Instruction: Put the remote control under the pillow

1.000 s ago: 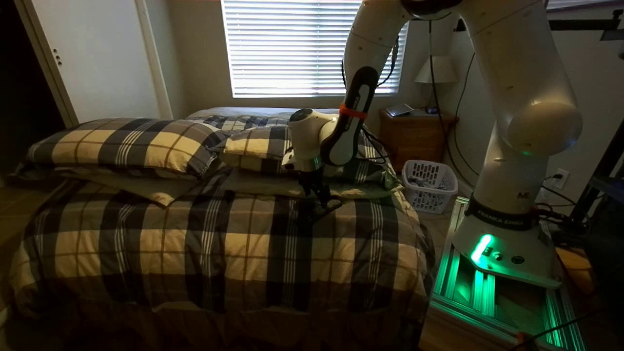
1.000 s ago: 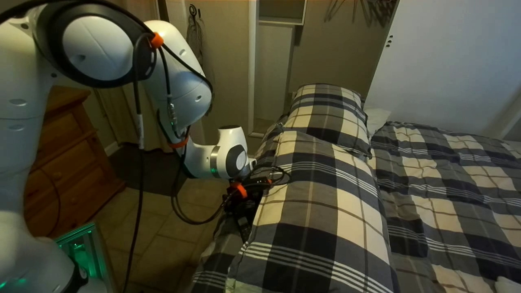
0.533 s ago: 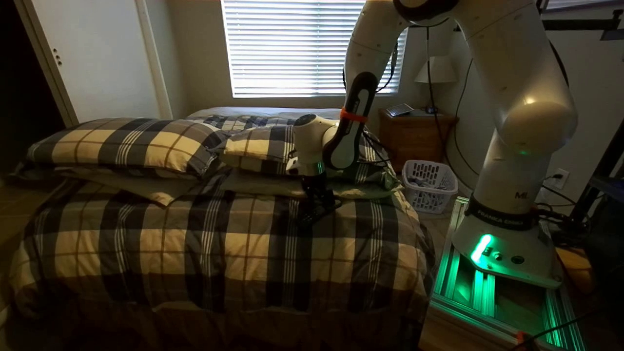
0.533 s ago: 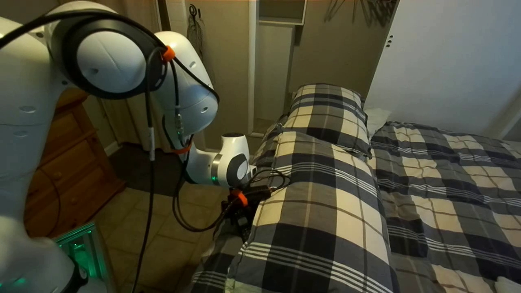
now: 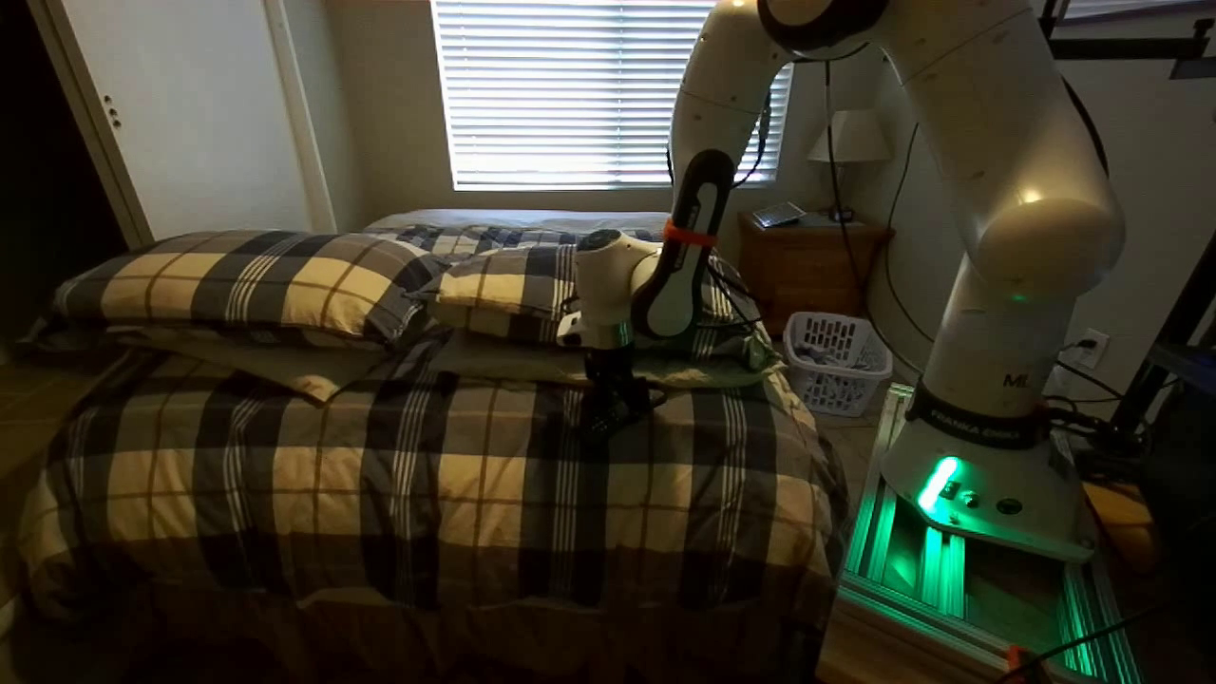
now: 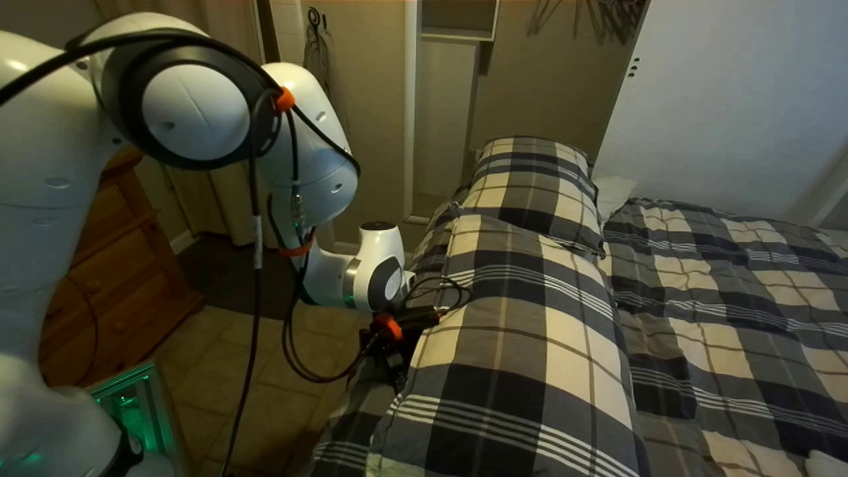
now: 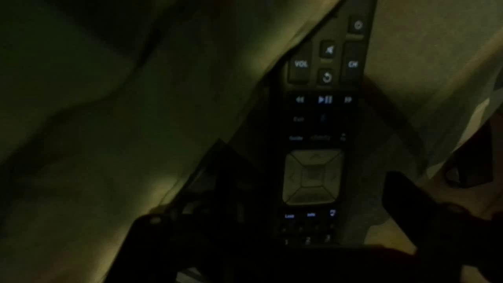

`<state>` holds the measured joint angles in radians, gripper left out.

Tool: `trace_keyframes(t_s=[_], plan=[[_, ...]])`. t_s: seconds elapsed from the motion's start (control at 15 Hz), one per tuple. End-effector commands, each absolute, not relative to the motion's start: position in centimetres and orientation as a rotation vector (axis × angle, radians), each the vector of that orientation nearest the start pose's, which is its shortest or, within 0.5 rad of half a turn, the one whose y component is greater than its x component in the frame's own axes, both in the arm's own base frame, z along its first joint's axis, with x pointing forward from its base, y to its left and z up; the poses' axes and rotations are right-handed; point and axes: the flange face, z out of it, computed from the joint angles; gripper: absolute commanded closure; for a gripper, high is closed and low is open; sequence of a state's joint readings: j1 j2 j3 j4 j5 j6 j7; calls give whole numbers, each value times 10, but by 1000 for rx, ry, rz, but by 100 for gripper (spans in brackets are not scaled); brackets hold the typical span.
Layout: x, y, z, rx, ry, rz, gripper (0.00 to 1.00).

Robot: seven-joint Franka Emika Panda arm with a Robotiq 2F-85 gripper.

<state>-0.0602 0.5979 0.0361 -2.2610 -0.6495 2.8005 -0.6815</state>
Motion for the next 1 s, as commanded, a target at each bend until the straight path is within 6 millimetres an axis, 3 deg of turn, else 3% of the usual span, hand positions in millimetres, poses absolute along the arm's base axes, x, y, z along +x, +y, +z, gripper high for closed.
trace_keyframes(t_s=[0.0, 0.07, 0.13, 0.2, 0.33, 0.47, 0.53, 0.6, 0.93], plan=[[506, 17, 80, -2615, -1964, 150, 27], [506, 16, 79, -2617, -1962, 150, 31], [506, 16, 79, -2618, -1958, 149, 14], [506, 15, 78, -2618, -1958, 145, 6], [505, 16, 77, -2617, -1954, 141, 0], [505, 15, 75, -2616, -1950, 144, 0], [504, 15, 74, -2616, -1949, 147, 16], [504, 14, 73, -2618, -1948, 149, 26], [504, 13, 73, -2623, -1949, 147, 62]])
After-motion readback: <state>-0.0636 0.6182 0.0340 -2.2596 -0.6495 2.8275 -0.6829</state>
